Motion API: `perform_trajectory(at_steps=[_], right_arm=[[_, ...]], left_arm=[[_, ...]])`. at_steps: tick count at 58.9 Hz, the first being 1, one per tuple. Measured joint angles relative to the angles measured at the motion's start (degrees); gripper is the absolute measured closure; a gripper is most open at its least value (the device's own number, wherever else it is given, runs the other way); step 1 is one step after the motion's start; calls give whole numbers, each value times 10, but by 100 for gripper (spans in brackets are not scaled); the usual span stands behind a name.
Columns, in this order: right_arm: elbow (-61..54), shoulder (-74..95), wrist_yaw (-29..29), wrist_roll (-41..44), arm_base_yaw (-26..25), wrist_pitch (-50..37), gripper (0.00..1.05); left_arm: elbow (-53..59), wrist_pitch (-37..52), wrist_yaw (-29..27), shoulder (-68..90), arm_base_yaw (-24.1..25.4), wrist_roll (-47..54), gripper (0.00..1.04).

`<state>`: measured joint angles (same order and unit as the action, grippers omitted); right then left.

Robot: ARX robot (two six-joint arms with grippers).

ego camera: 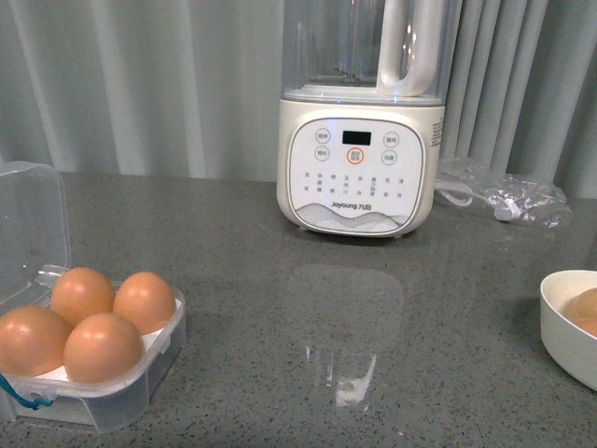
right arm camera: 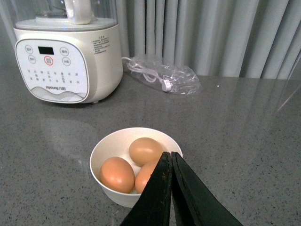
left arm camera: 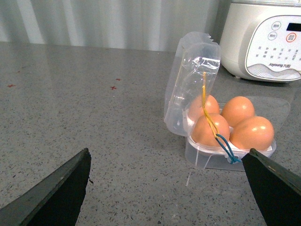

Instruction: Put egg into box

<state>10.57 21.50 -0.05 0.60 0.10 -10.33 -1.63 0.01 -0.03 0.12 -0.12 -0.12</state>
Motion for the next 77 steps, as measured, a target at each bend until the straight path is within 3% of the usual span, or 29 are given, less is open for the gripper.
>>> perform_trajectory(at_steps=[40, 48, 77], right_arm=[[-78, -104, 0, 0, 0, 22, 101], [-85, -181, 0, 0, 0, 103, 101], [-103, -212, 0, 0, 0, 103, 101]], left_arm=[[0, 0, 0, 0, 0, 0, 7], [0, 0, 0, 0, 0, 0, 7], [0, 0, 0, 0, 0, 0, 7]])
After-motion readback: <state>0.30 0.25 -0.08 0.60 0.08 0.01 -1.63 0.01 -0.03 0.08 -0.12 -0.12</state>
